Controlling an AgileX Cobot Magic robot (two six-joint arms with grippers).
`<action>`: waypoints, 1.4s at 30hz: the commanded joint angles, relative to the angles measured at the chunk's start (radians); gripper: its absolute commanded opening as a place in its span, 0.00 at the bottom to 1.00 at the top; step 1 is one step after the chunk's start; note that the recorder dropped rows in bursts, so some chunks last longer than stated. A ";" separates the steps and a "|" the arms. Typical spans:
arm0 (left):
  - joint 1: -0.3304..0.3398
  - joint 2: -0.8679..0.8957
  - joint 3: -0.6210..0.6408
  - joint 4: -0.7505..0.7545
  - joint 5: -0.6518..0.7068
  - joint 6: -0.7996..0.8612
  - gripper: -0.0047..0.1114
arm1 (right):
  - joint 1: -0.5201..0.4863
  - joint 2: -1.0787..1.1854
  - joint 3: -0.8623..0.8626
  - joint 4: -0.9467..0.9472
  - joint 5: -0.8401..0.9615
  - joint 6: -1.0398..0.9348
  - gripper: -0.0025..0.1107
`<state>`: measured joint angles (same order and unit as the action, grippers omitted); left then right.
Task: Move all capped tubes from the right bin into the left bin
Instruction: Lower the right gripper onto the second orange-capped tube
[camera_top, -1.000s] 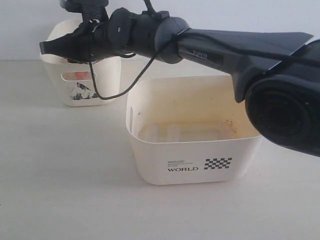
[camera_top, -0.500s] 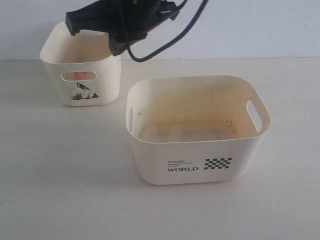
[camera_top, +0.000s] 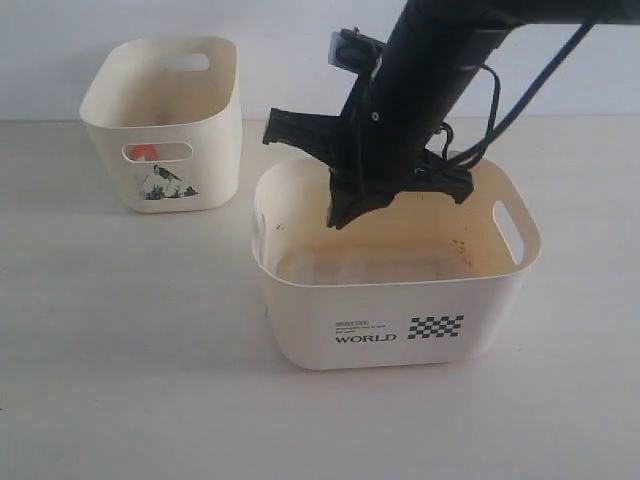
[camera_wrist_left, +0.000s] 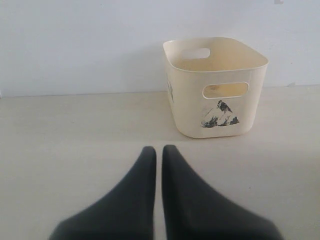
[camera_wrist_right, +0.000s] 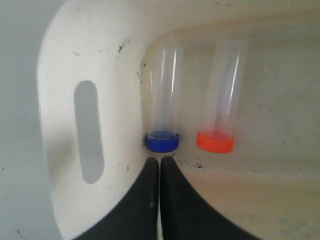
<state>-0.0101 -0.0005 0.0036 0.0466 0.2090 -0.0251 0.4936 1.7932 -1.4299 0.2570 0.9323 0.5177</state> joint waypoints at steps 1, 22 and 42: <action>0.000 0.000 -0.004 0.002 0.000 -0.010 0.08 | -0.025 0.017 0.055 0.020 -0.028 0.001 0.02; 0.000 0.000 -0.004 0.002 0.000 -0.010 0.08 | -0.023 0.178 0.061 0.005 -0.087 0.001 0.56; 0.000 0.000 -0.004 0.002 0.000 -0.010 0.08 | -0.023 0.288 0.061 -0.044 -0.178 0.017 0.56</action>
<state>-0.0101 -0.0005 0.0036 0.0466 0.2090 -0.0251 0.4745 2.0747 -1.3731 0.2215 0.7625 0.5339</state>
